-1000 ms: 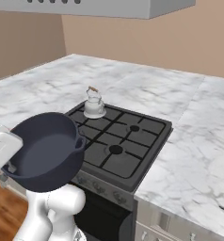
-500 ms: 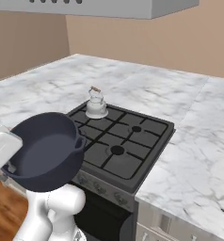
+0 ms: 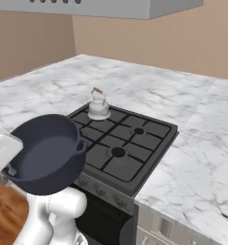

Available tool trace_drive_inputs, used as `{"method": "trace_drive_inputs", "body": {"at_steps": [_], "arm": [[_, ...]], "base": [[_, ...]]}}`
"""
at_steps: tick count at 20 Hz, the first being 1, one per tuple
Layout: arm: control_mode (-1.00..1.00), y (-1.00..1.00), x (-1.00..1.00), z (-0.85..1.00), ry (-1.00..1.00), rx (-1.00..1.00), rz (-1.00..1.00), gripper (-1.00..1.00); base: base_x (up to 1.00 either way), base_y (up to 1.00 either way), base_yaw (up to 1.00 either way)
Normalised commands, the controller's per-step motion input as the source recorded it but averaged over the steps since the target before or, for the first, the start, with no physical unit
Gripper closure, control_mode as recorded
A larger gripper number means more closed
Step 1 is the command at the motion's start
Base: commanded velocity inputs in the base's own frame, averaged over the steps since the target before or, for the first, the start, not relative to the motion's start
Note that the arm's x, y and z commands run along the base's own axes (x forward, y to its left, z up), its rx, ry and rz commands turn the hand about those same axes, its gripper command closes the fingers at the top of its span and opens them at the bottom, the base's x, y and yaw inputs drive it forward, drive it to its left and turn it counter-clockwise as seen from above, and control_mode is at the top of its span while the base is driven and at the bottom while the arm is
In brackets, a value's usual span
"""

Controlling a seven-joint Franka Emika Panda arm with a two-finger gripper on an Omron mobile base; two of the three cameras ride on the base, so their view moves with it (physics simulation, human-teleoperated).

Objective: Pick the kettle from the cabinet and place it on a stove burner. Then pick the pot from the counter and place it on another stove burner. Finally, turn both burners on.

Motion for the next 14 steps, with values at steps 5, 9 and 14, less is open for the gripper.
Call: {"method": "trace_drive_inputs", "body": {"at_steps": [5, 9, 14], "arm": [[1.00, 0.00, 0.00, 0.00, 0.00, 0.00, 0.00, 1.00], [1.00, 0.00, 0.00, 0.00, 0.00, 0.00, 0.00, 1.00], [1.00, 0.00, 0.00, 0.00, 0.00, 0.00, 0.00, 1.00]], "base": [[0.00, -0.26, 0.00], [0.14, 0.00, 0.01], [0.15, 0.00, 0.00]]}}
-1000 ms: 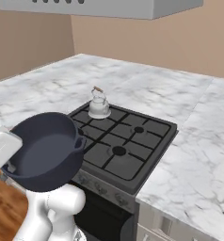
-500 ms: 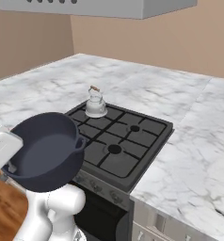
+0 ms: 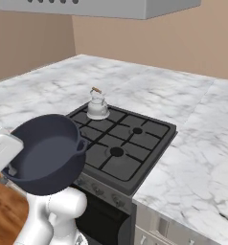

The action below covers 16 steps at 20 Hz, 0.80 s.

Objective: Pick the kettle from the cabinet and place it on a stove burner. Then pick the pot from the counter and place it on another stove burner. Finally, turn both burners on.

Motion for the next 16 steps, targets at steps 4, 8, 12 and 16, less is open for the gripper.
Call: {"method": "trace_drive_inputs", "body": {"at_steps": [4, 8, 12, 16], "arm": [[-1.00, 0.00, 0.02, 0.00, 0.00, 0.00, 0.00, 1.00], [-1.00, 0.00, 0.06, 0.00, 0.00, 0.00, 0.00, 1.00], [-1.00, 0.18, 0.44, 0.00, 0.01, 0.00, 0.00, 1.00], [-1.00, 0.29, 0.58, 0.00, 0.01, 0.00, 0.00, 1.00]], "base": [[0.00, 0.00, 0.00], [0.00, 0.00, 0.00], [0.00, 0.00, 0.00], [0.00, 0.00, 0.00]]}}
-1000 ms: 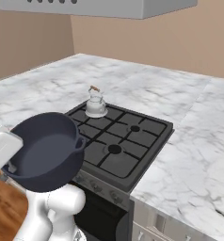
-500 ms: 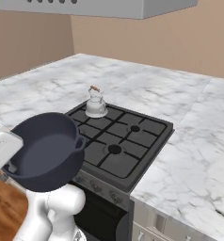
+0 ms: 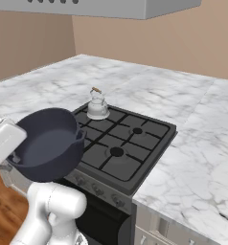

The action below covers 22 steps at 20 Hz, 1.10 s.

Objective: Pick the kettle from the cabinet and place it on a stove burner. Then pick the pot from the counter and place it on another stove burner. Finally, turn both burners on.

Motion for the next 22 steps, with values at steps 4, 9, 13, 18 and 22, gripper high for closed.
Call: {"method": "trace_drive_inputs", "body": {"at_steps": [4, 9, 13, 18, 22], "arm": [[-1.00, 0.25, 0.50, 0.00, 0.00, 0.00, 0.00, 1.00], [-1.00, 0.16, 0.47, 0.00, 0.00, 0.00, 0.00, 1.00], [-1.00, 0.17, 0.49, 0.00, 0.00, 0.00, 0.00, 1.00], [-1.00, 0.18, 0.47, -0.04, 0.00, 0.00, 0.01, 1.00], [-1.00, 0.22, 0.37, -0.13, 0.01, 0.00, 0.01, 1.00]], "base": [[0.00, 0.00, 0.00], [0.00, 0.00, 0.00], [0.00, 0.00, 0.00], [0.00, 0.00, 0.00], [0.00, 0.00, 0.00]]}}
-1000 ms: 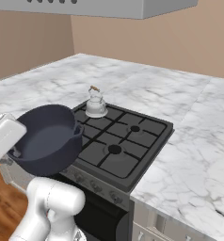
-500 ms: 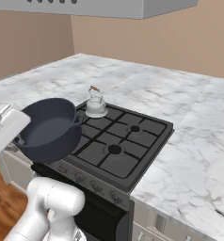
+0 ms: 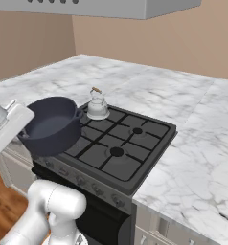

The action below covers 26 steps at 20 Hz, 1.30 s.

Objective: Pick the kettle from the cabinet and place it on a stove burner. Then pick the pot from the counter and place it on another stove burner. Finally, turn both burners on.

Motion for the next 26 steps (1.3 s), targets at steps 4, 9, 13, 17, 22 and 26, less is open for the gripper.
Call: {"method": "trace_drive_inputs", "body": {"at_steps": [4, 9, 13, 17, 22, 26], "arm": [[-1.00, 0.21, 0.33, -0.18, 0.00, 0.00, 0.01, 1.00], [-1.00, 0.19, 0.32, -0.20, 0.00, 0.00, 0.01, 1.00], [-1.00, 0.12, 0.35, -0.18, 0.00, 0.00, 0.01, 1.00], [-1.00, 0.08, 0.34, -0.16, 0.00, 0.00, 0.00, 1.00], [-1.00, 0.07, 0.29, -0.20, 0.00, 0.00, 0.00, 1.00], [-1.00, 0.02, 0.20, -0.14, 0.00, 0.00, 0.00, 1.00]], "base": [[0.00, 0.00, 0.00], [0.00, 0.00, 0.00], [0.00, 0.00, 0.00], [0.00, 0.00, 0.00], [0.00, 0.00, 0.00], [0.00, 0.00, 0.00]]}}
